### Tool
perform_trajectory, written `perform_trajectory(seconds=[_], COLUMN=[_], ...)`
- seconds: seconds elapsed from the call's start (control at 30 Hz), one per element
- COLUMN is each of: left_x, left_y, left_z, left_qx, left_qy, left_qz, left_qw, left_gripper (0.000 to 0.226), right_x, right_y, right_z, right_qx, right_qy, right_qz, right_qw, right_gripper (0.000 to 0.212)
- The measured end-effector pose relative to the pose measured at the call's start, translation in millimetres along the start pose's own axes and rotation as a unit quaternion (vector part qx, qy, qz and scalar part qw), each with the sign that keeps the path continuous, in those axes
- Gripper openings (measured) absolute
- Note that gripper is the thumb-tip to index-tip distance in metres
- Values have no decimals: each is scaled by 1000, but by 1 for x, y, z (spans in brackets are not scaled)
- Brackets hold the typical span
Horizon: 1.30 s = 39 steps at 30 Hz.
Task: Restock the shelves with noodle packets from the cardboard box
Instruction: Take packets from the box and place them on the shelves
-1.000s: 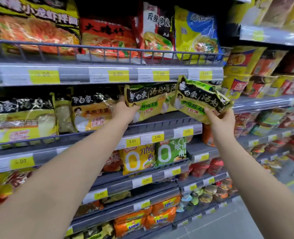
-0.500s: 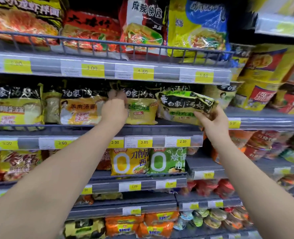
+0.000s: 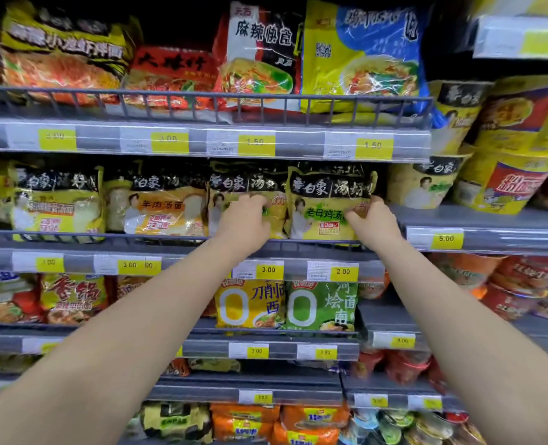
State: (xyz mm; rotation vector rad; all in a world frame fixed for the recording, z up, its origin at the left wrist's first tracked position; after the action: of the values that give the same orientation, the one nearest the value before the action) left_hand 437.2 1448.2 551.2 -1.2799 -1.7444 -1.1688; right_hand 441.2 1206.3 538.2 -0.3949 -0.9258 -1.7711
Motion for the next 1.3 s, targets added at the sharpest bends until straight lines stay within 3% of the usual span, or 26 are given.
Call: perform_trajectory(seconds=[0.13,0.23,0.37,0.47,0.57,0.7,0.87,1.0,1.17,1.3], left_x=[-25,-33,-46,-52,-59,-70,-81,-83,-72,-75], left_y=[-6,-6,5,12,16,29,40,37,16,8], left_z=[-27,-43,-49,-54,-66,-82,-84,-88,-83,-88], left_qx=[38,47,101,148,192,259,287,275,163,96], left_qy=[-113,-155,-207,-237,-288,-307,-307,-292,-228,-163], left_qz=[124,162,195,208,214,222,189,195,137,171], left_qw=[985,973,953,937,913,889,888,895,950,967], left_gripper=[47,39,34,39,49,57,65,77,65,47], right_x=[1,4,3,3,-3,-16,-25,-17,4,-12], right_y=[-11,-18,-19,-1,20,35,35,28,6,-3], right_z=[-2,-7,-1,9,8,2,-7,-10,5,8], right_qx=[15,11,19,40,6,-24,-21,22,90,129], right_qy=[-101,-29,82,133,164,123,50,-49,5,-163], right_qz=[-9,-32,-21,-31,-26,-16,28,48,-83,17], right_qw=[995,999,996,990,986,992,998,997,992,978], right_gripper=[66,75,59,57,64,63,88,82,57,49])
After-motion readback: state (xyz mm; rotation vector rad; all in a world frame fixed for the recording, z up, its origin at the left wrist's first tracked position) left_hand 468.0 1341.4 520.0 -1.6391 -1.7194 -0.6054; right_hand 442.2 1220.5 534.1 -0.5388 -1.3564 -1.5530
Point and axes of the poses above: each hand's wrist, its own y-axis towards the middle knuckle, its own x-axis out of the back of the hand, z = x × y, the point moved 7 cm from there along y, towards the middle knuckle, and after that the axes turned 13 degrees about x, right-handed, at the moved point
